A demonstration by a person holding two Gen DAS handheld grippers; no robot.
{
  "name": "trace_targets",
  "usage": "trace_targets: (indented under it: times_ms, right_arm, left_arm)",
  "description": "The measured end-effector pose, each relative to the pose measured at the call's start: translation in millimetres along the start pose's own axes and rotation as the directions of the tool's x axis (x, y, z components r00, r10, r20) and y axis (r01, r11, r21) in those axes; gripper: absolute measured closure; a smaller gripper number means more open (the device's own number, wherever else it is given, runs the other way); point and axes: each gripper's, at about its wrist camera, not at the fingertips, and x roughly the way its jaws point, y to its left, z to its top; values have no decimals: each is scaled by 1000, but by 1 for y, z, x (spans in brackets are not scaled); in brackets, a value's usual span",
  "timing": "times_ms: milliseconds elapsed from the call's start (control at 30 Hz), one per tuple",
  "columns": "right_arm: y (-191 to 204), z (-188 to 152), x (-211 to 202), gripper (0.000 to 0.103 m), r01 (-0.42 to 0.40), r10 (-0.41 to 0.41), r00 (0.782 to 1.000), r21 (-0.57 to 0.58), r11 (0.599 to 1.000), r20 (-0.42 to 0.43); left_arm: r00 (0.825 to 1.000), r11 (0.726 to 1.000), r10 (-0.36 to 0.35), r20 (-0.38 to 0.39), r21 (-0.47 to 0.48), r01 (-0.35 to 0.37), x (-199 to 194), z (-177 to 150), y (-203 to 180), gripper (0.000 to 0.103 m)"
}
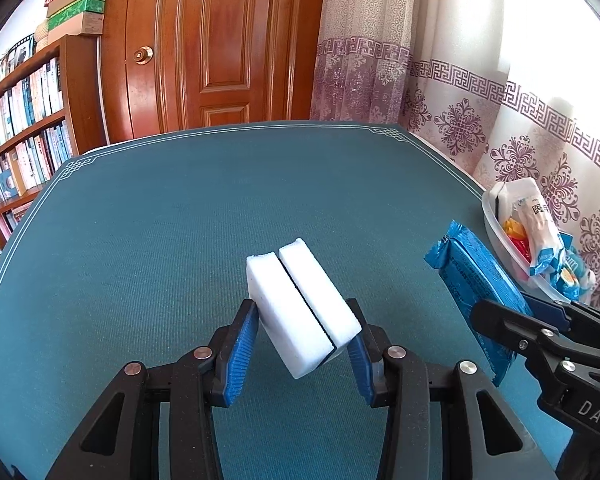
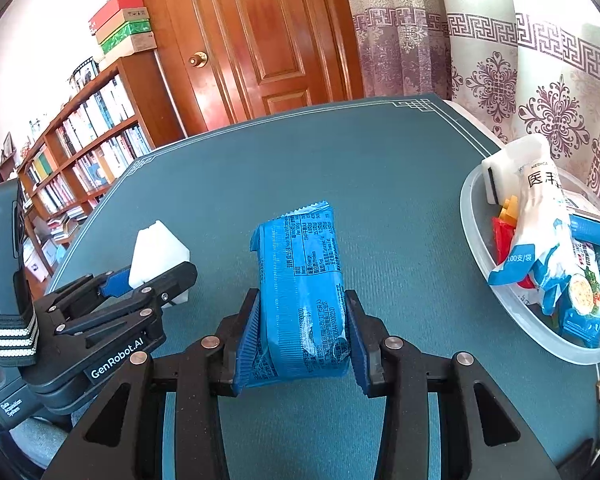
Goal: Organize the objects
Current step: 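Carry the blue packet with the right gripper into the bowl and release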
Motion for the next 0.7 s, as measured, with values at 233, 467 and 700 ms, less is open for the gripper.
trace_targets:
  times_ms: [233,467,700]
  right_arm:
    - [-17,-1,-19,62,33,-35,999,41,999,33]
    - [-50,2,-46,62,89,-98,992,106,990,82]
    - [-83,5,-68,62,153,-173,978,163,975,120]
  left_arm:
    - [1000,1000,-16,-5,26,16,0,-4,-8,57]
    - [1000,999,-18,-12,40,19,2,-6,-13,57]
    - [1000,999,-17,-20,48,18,4,-8,-15,57]
